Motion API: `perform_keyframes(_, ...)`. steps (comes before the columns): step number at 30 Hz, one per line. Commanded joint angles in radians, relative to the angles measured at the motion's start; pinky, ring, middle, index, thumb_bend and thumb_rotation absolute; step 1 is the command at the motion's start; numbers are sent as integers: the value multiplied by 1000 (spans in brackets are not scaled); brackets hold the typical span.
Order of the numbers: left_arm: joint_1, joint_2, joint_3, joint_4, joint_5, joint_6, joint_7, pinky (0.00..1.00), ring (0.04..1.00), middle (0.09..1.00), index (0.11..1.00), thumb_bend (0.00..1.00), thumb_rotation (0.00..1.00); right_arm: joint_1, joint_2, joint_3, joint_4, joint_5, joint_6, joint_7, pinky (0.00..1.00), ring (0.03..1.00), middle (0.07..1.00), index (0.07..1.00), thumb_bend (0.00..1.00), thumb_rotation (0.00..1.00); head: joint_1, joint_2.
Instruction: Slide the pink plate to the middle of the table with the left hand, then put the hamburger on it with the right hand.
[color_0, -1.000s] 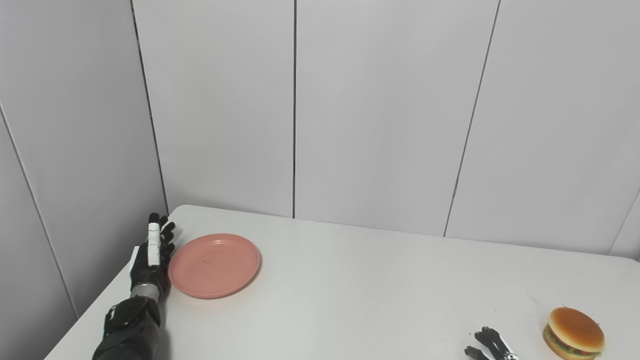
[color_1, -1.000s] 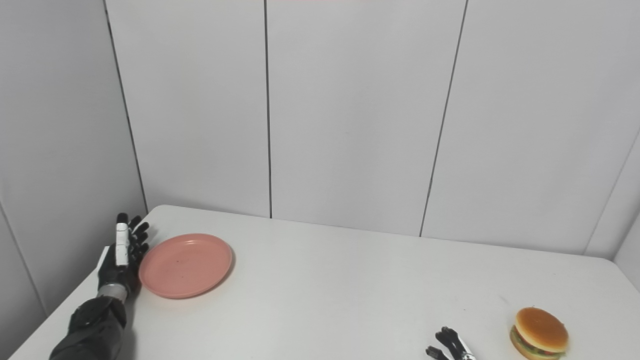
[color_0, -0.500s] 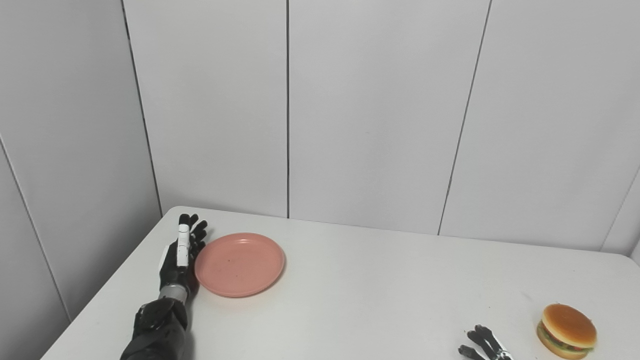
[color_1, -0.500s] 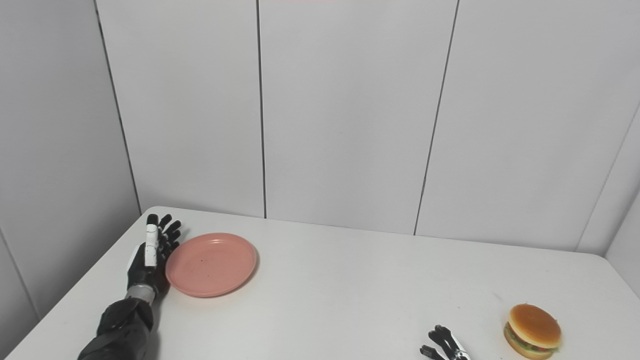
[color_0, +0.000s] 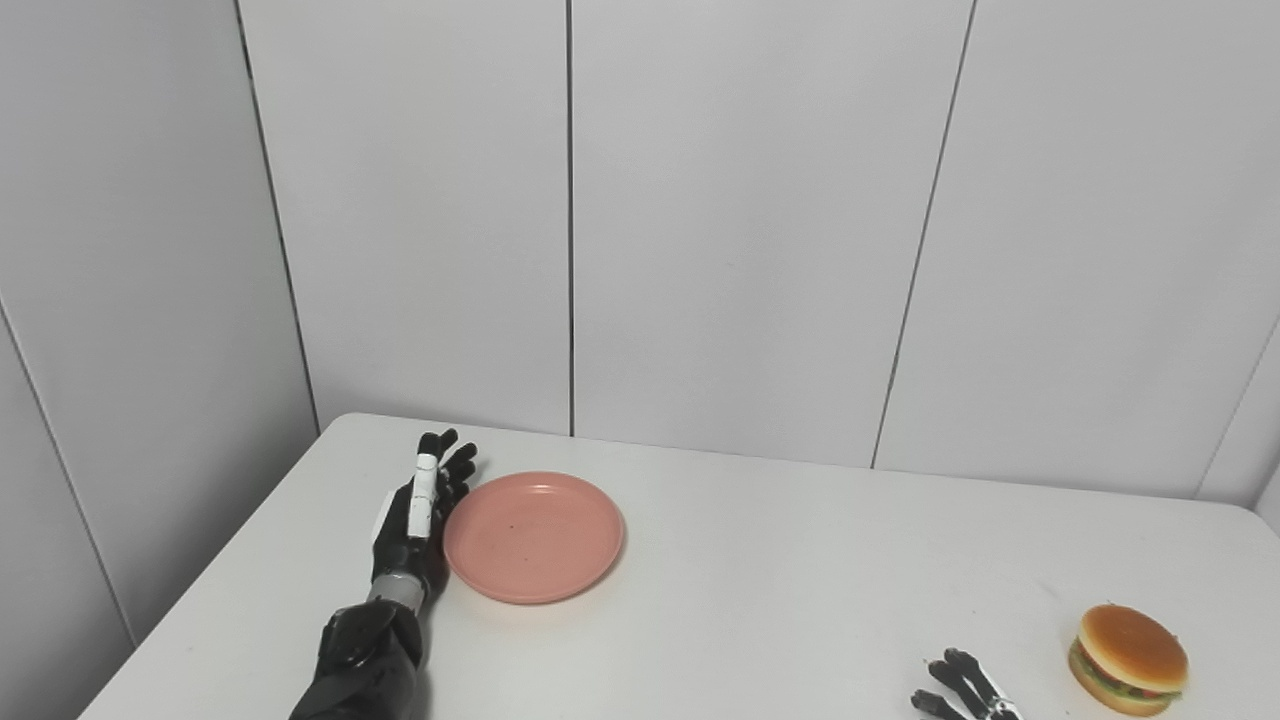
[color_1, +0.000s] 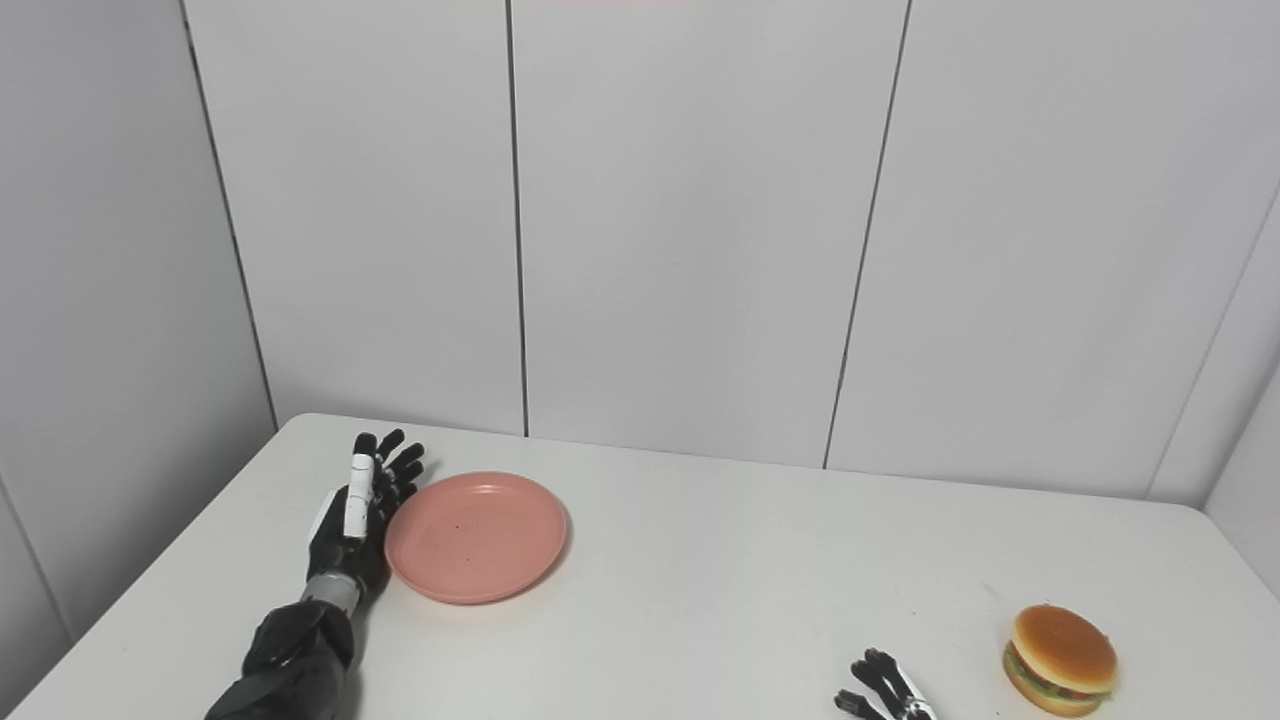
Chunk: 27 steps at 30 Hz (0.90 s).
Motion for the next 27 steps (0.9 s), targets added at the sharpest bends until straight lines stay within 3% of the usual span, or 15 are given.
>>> perform_keyframes(1,-34,-10,-16,-9,17,4,-11,979,932,890,899,962,949,-9,9,2,91,-10,93,-13,753,791,865,876,774,1000,-1,2)
perform_keyframes(9,-41,-38,-28,-23,12,25,-15,945,935,886,894,999,938,-9,14,6,84,-19,99,-14,749,789,867,875,771,1000,-11,5)
perform_keyframes(13,-42,-54,-32,-22,12,26,-16,996,937,886,906,995,923,-10,16,7,85,-19,98,-13,753,793,872,879,771,1000,-15,7)
perform_keyframes(18,-32,-77,-53,-32,37,15,9,930,908,866,890,1000,927,-9,18,9,82,-24,95,-13,751,791,871,880,768,1000,-19,11)
perform_keyframes(27,-24,-130,-68,-47,48,24,0,937,921,867,873,1000,907,-6,26,14,75,-39,101,-25,735,785,871,880,781,1000,-29,18)
